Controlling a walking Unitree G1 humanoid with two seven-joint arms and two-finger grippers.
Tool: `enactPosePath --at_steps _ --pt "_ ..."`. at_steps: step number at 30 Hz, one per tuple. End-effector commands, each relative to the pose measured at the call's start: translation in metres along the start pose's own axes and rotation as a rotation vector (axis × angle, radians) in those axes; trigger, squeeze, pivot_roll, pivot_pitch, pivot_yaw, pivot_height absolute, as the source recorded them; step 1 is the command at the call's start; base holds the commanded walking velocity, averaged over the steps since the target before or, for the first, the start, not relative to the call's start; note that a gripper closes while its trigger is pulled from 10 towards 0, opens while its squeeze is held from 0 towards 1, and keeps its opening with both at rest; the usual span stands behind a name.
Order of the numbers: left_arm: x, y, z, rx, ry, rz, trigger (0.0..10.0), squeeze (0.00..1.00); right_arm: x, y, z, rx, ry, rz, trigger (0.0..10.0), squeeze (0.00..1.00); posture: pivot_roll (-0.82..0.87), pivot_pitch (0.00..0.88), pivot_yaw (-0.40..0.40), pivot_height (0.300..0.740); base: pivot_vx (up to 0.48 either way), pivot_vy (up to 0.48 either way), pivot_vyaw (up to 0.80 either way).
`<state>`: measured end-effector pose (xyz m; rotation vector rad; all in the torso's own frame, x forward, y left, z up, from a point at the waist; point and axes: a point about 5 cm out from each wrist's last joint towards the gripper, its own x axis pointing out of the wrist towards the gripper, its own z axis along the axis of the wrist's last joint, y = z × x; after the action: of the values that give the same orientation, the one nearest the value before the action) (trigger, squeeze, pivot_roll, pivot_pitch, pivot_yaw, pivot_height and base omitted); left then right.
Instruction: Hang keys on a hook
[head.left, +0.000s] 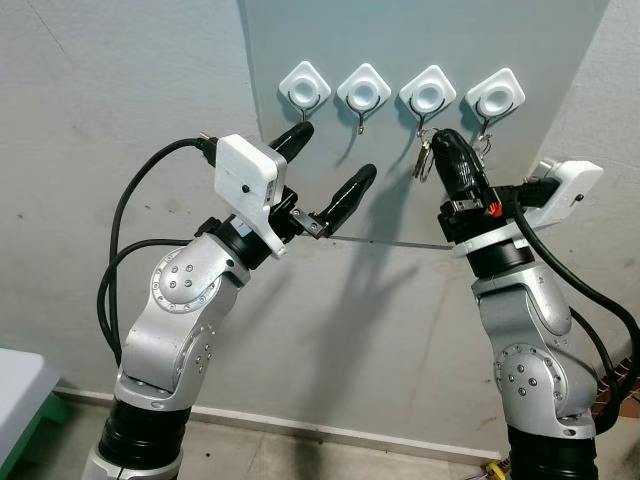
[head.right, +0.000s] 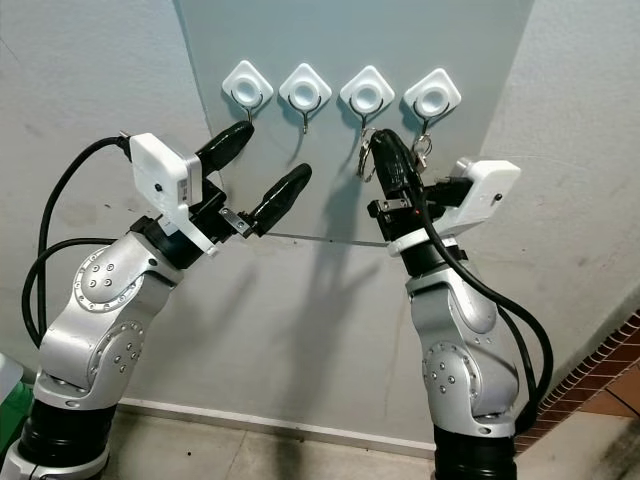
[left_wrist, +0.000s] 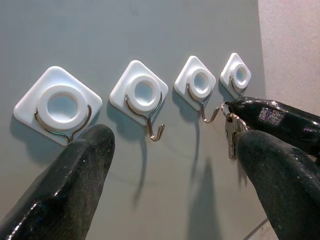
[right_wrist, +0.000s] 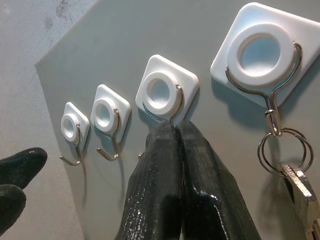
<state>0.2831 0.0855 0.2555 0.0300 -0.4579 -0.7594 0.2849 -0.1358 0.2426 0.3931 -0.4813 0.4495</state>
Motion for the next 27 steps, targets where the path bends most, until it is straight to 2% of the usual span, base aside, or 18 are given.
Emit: enactPosePath --at_steps 1,22,27 --pt "0.0009 -0.0013 0.0033 0.01 -0.006 -0.014 10.0 0.0 0.0036 0.0055 0.008 -0.003 -0.034 0.028 10.0 0.0 -0.05 0.0 0.035 0.74 0.0 0.0 0.0" --pt "0.0031 -0.0046 0.0054 0.006 -0.019 -0.019 10.0 0.0 0.01 0.0108 0.008 0.015 -0.025 0.058 10.0 0.0 -0.05 0.0 0.021 0.74 0.0 0.0 0.0" --pt "0.0027 -0.0048 0.0062 0.007 -0.019 -0.015 10.0 0.0 0.0111 0.0082 0.0036 0.032 0.012 0.004 10.0 0.0 -0.04 0.0 0.018 0.74 0.0 0.0 0.0"
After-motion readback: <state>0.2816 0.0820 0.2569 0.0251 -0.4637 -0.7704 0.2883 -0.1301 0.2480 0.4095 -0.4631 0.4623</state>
